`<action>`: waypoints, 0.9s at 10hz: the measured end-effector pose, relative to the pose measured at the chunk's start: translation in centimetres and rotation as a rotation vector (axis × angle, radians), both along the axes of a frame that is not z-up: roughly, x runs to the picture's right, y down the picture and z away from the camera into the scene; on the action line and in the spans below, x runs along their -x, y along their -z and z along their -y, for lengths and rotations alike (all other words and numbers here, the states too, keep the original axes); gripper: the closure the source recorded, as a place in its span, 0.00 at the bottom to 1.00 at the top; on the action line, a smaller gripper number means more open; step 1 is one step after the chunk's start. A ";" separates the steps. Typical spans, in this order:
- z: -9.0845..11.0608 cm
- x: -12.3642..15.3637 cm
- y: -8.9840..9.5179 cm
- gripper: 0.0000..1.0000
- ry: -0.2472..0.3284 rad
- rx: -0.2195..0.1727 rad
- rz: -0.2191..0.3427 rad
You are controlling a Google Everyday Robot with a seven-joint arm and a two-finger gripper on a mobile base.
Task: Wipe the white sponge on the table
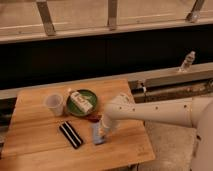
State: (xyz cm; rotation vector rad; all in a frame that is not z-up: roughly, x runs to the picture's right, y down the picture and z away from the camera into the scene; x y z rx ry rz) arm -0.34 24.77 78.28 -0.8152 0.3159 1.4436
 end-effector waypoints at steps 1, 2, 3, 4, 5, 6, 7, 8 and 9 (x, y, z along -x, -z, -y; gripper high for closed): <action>-0.1 -1.6 -0.1 0.82 -0.022 0.005 -0.024; -0.5 -2.7 -0.5 0.82 -0.041 0.015 -0.043; -0.8 -3.6 -1.0 0.82 -0.067 0.027 -0.061; -0.9 -5.0 -1.6 0.82 -0.092 0.036 -0.086; -0.7 -6.1 -2.0 0.82 -0.107 0.039 -0.103; -0.8 -6.3 -2.0 0.82 -0.107 0.040 -0.105; -0.7 -6.2 -2.0 0.82 -0.103 0.040 -0.104; -0.7 -6.3 -1.9 0.82 -0.102 0.041 -0.105; -0.7 -6.3 -1.9 0.82 -0.102 0.041 -0.105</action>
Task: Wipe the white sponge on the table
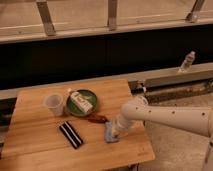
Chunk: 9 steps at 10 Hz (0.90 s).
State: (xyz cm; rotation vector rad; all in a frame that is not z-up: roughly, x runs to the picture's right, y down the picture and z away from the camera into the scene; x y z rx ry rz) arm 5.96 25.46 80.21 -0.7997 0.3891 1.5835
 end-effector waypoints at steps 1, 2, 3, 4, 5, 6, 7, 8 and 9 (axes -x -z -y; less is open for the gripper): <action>0.0 0.1 0.0 0.82 0.003 0.000 0.001; 0.0 0.3 0.1 0.82 0.016 -0.001 0.011; 0.0 0.4 0.1 0.82 0.016 0.000 0.012; 0.0 0.4 0.2 0.82 0.014 0.000 0.012; 0.0 0.4 0.2 0.82 0.014 0.001 0.013; 0.0 0.4 0.2 0.82 0.015 0.001 0.014; -0.1 0.7 0.4 0.82 0.020 0.001 0.020; -0.1 1.6 1.1 0.82 0.036 -0.008 0.046; 0.2 3.6 2.5 0.82 0.059 -0.029 0.089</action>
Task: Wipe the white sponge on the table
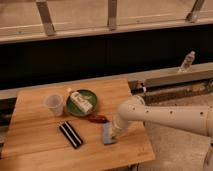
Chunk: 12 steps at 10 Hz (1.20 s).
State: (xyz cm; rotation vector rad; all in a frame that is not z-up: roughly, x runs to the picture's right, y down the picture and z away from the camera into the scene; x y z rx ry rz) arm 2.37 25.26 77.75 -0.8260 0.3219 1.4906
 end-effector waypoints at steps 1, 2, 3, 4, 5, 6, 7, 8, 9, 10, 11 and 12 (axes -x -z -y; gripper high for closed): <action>-0.1 1.6 1.1 0.82 0.019 -0.011 0.033; -0.5 4.2 2.8 0.82 0.053 -0.017 0.080; -0.9 5.5 3.6 0.82 0.073 -0.015 0.105; -1.0 5.4 3.6 0.82 0.073 -0.014 0.103; -0.9 5.3 3.6 0.82 0.071 -0.014 0.102; -0.9 5.5 3.6 0.82 0.073 -0.014 0.104; -0.9 5.4 3.5 0.82 0.071 -0.012 0.099; -0.8 5.4 3.1 0.82 0.070 -0.009 0.091; -0.3 5.7 2.4 0.82 0.076 -0.010 0.088; 0.5 6.7 2.0 0.82 0.090 -0.017 0.084; 1.0 7.5 1.9 0.82 0.105 -0.024 0.083; 1.7 8.8 2.1 0.82 0.133 -0.037 0.091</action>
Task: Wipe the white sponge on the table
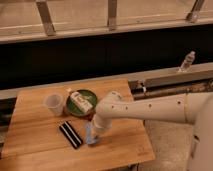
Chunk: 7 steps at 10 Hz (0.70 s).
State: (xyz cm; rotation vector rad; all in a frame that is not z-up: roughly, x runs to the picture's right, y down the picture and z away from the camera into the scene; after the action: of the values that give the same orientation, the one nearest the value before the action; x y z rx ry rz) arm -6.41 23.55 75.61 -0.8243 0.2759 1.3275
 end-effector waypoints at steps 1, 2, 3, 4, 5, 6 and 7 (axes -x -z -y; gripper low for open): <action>0.5 0.8 0.2 0.82 0.019 -0.010 0.007; 0.8 1.8 0.2 0.82 0.044 -0.016 0.014; 0.8 2.8 0.2 0.82 0.068 -0.016 0.023; 0.6 4.6 0.1 0.82 0.110 -0.013 0.038; 0.0 5.8 0.1 0.82 0.143 -0.007 0.050; -0.6 6.5 -0.1 0.82 0.160 0.001 0.054; -1.2 6.7 -0.3 0.82 0.161 0.009 0.057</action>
State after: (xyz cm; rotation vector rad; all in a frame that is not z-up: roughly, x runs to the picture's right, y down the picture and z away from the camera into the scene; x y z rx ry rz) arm -13.11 24.78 75.89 -0.8287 0.2970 1.1509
